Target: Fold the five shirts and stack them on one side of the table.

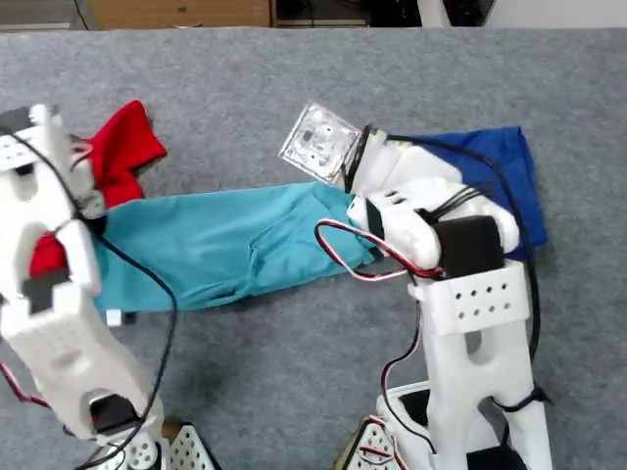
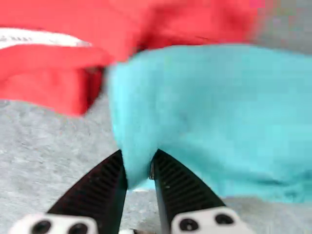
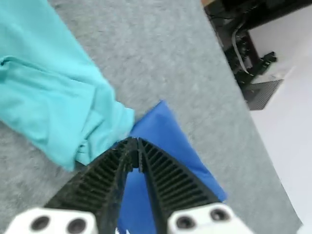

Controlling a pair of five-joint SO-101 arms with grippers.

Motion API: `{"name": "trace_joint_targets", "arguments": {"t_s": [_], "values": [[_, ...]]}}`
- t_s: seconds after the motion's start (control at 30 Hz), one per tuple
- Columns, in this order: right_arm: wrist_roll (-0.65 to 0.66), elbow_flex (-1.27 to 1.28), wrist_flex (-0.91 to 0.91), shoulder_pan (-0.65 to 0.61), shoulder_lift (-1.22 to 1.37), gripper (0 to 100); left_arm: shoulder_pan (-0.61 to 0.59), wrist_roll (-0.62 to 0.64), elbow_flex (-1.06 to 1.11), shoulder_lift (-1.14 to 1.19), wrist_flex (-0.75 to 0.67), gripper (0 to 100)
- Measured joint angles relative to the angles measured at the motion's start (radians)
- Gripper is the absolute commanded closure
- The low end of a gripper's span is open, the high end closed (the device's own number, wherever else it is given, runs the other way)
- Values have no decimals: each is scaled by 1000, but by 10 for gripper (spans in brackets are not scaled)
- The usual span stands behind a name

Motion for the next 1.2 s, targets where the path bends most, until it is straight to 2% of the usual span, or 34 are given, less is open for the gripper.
{"name": "trace_joint_targets", "arguments": {"t_s": [0.2, 0.4, 0.53, 0.63, 0.8, 1.03, 1.2], "values": [[0, -103, 0, 172, 0, 997, 272, 164, 114, -250, 0, 980], [0, -143, 0, 394, 0, 997, 545, 362, 103, -264, -29, 979], [0, -143, 29, 535, 0, 997, 690, 428, 23, -242, -100, 980], [0, -143, 55, 595, 0, 997, 781, 463, -40, -195, -175, 981], [0, -143, 58, 667, 0, 997, 865, 483, -149, -74, -267, 981], [0, -143, 58, 677, 0, 997, 879, 529, -296, 64, -270, 981], [0, -114, 58, 677, 0, 997, 936, 540, -379, 118, -269, 981]]}}
